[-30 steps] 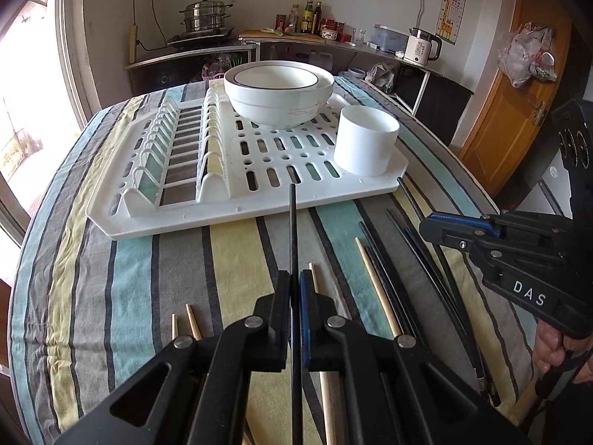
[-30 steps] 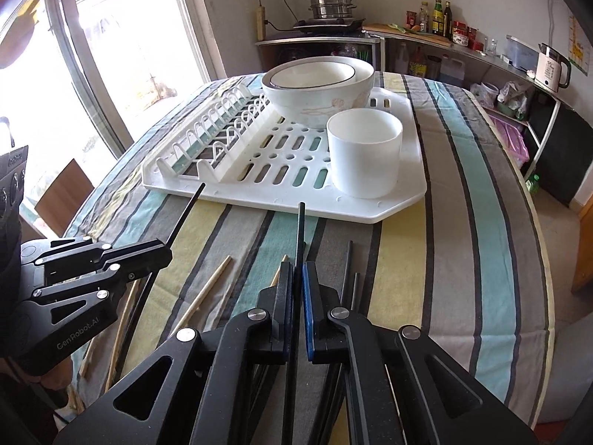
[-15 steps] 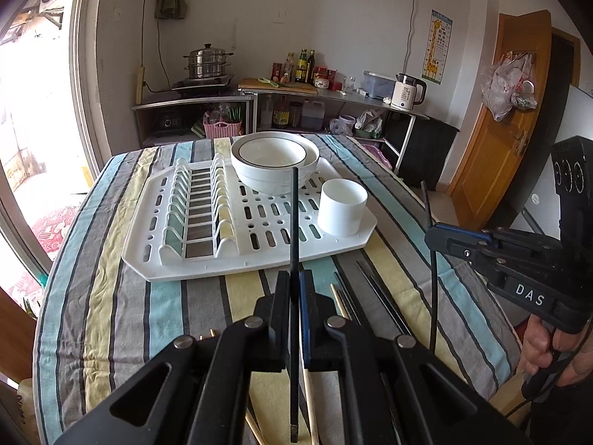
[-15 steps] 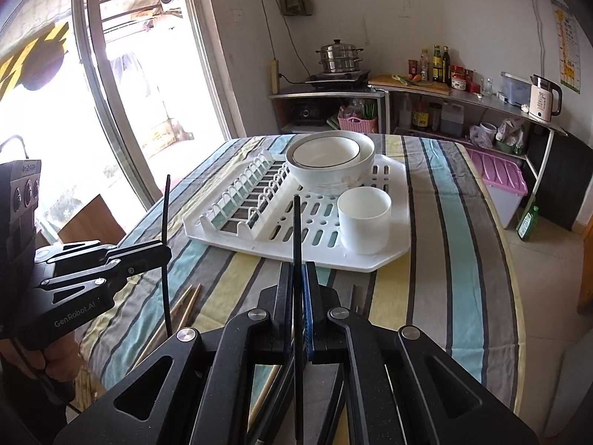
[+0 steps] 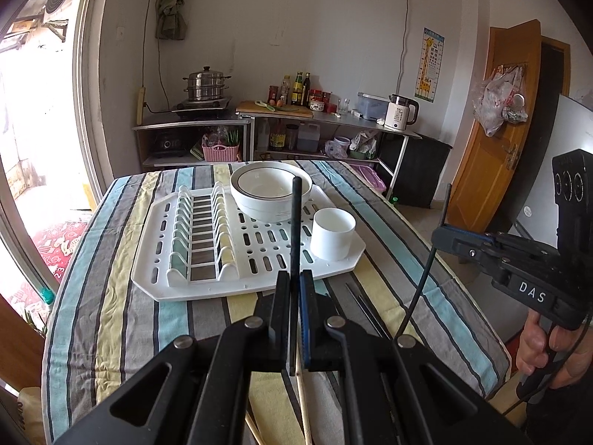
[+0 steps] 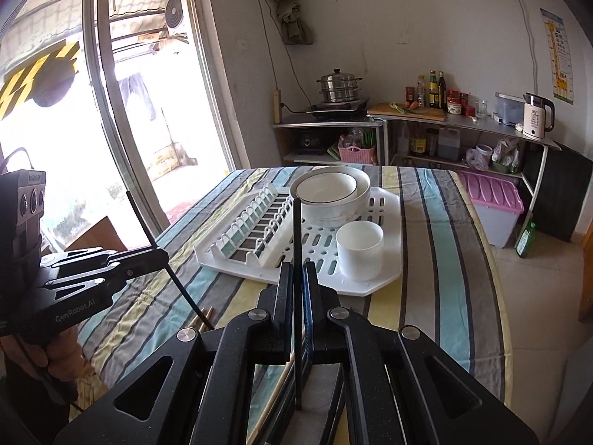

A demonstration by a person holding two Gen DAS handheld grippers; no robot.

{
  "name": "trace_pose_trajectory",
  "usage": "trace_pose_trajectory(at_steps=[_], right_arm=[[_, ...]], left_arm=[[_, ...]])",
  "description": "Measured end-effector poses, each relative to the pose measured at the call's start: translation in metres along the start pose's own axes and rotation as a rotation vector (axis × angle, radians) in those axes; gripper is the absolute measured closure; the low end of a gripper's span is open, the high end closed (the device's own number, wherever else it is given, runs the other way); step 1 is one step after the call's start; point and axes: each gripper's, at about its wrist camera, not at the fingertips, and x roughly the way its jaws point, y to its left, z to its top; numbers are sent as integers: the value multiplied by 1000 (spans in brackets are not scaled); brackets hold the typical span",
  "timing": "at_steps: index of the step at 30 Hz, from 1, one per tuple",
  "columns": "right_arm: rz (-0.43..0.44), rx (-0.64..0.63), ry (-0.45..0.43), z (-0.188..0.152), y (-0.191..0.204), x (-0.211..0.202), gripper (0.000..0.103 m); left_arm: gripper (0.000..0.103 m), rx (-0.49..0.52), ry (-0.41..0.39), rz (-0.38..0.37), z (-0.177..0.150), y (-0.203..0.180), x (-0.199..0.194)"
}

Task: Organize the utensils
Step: 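Lift the black chopsticks with both tools and carry them over the white cup, then lower the chopsticks into the white cup and open both tools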

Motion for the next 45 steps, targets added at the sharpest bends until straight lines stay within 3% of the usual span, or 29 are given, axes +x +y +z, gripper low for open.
trace_pose_trajectory(at_steps=[14,30,36,45], right_arm=[[-40,-5,-54,44,-21,-2,98],[-68,32,-133,109,-56,14,98],[-67,50,-123,116,-69,36,98],[-42,109,-67,105,-93,78,98]], left_arm=[[98,25,-50,-37,62,-14,14],[98,30,-73,-100,137,-38,66],[98,14,-58,-113,148,-39,93],[98,-34,41,-118,138,-32,148]])
